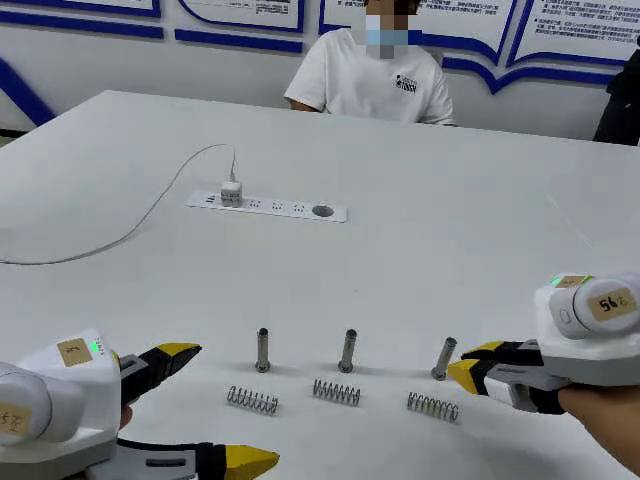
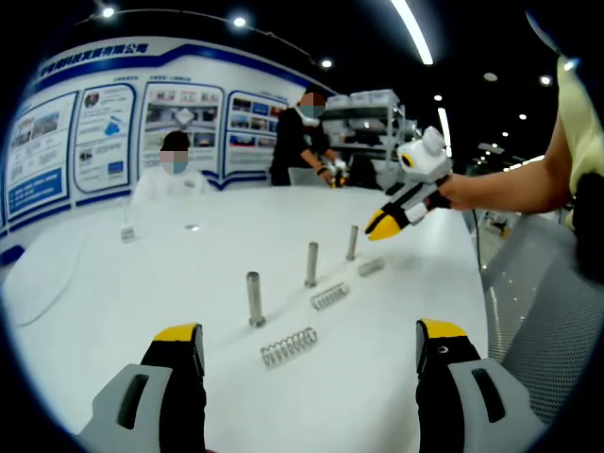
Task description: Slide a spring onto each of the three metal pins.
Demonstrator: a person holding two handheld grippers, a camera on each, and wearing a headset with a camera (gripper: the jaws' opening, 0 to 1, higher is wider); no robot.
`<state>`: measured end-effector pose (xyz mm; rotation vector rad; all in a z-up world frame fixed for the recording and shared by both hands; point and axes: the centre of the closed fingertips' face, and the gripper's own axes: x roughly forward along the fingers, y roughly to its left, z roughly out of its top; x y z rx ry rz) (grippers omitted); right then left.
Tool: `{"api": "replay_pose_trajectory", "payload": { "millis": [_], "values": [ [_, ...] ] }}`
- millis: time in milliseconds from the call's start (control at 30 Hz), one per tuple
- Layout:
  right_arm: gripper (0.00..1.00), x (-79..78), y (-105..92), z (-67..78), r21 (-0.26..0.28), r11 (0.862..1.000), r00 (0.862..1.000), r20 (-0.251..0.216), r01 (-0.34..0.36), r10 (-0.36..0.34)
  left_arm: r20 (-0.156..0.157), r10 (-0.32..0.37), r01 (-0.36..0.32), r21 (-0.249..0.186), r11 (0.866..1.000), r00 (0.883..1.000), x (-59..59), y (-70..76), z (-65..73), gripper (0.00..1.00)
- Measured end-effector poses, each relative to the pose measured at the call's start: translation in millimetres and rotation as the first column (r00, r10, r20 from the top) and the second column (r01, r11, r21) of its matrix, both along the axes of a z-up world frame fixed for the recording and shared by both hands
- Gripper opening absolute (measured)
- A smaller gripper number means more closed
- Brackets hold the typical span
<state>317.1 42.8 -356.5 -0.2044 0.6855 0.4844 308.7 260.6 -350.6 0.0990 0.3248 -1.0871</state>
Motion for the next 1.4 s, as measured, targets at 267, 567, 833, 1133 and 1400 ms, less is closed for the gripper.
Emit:
{"api": "replay_pose_trajectory", "payload": {
  "millis": [267, 567, 833, 1133, 1400],
  "values": [
    [0.16, -6.0, 20.6, -3.3, -0.001, 0.992, 0.992, -0.012, -0.123, 0.123, 0.001, -0.001, 0.001, 0.0, 1.0, 1.0, -0.6, -1.2, 0.9, 0.94],
    [0.16, -8.3, 39.7, -13.7, -0.028, 0.969, 0.969, -0.052, -0.245, 0.243, 0.001, 0.001, -0.001, 0.003, 1.0, 1.0, -2.0, -1.2, 1.0, 0.94],
    [0.16, -7.3, 46.2, -24.7, -0.078, 0.944, 0.944, -0.101, -0.322, 0.314, 0.0, 0.006, -0.006, 0.005, 1.0, 1.0, -2.3, 0.1, 1.0, 0.94],
    [0.16, -5.3, 46.7, -33.6, -0.118, 0.922, 0.926, -0.135, -0.369, 0.353, -0.002, 0.007, -0.007, 0.008, 1.0, 1.0, -3.3, 0.2, 0.4, 0.94],
    [0.15, -7.9, 48.6, -41.2, -0.145, 0.897, 0.904, -0.168, -0.417, 0.393, -0.005, 0.008, -0.008, 0.009, 1.0, 1.0, -3.6, 0.0, -0.5, 0.94]
  ]
}}
